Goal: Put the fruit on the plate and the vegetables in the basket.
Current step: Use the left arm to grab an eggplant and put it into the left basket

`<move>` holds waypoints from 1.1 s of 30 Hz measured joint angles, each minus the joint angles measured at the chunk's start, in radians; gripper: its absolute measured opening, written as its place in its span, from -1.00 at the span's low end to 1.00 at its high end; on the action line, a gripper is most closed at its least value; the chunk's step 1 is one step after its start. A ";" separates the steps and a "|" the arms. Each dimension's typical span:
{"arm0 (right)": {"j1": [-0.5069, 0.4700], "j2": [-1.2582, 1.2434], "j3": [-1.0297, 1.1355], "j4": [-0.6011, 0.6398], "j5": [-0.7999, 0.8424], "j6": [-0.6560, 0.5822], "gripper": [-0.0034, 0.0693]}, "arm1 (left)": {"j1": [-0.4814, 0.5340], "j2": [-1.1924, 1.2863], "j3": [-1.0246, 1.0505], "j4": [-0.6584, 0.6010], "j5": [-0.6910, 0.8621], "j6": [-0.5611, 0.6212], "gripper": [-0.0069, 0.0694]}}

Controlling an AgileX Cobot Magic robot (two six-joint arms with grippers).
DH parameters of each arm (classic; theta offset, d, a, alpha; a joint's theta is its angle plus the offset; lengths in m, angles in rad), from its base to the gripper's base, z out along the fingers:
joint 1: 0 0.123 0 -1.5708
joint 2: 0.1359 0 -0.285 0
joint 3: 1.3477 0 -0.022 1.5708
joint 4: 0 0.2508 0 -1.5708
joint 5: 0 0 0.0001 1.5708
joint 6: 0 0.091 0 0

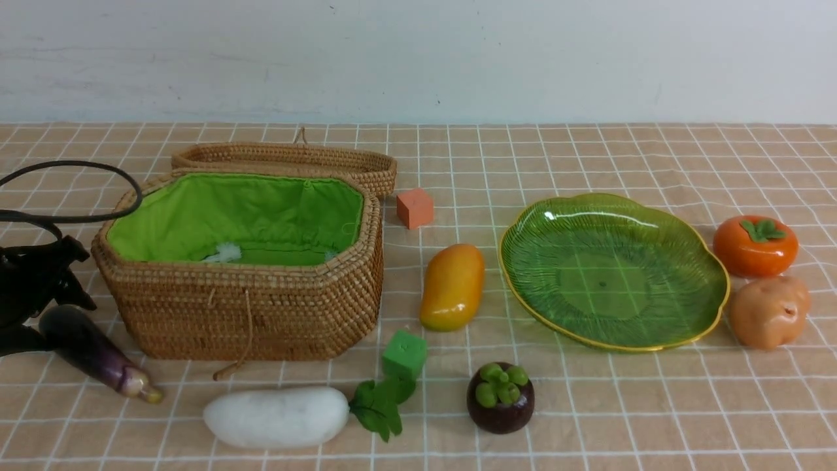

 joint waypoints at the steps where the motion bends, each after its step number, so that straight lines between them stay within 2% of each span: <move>1: 0.000 0.000 0.000 0.001 -0.001 0.000 -0.31 | 0.000 0.001 0.000 0.000 -0.003 0.000 0.48; 13: 0.000 0.000 0.002 0.014 -0.008 0.000 -0.31 | 0.000 0.013 0.000 0.090 -0.025 -0.041 0.48; 24: 0.000 0.000 0.002 0.033 -0.016 0.000 -0.31 | 0.000 0.072 -0.001 0.102 -0.051 -0.046 0.43; 27: 0.000 0.000 0.002 0.043 -0.016 0.000 -0.31 | 0.000 0.066 -0.001 0.110 -0.030 -0.049 0.30; 33: 0.000 0.000 0.001 0.050 -0.016 0.000 -0.32 | 0.000 -0.034 0.000 0.143 0.079 -0.038 0.31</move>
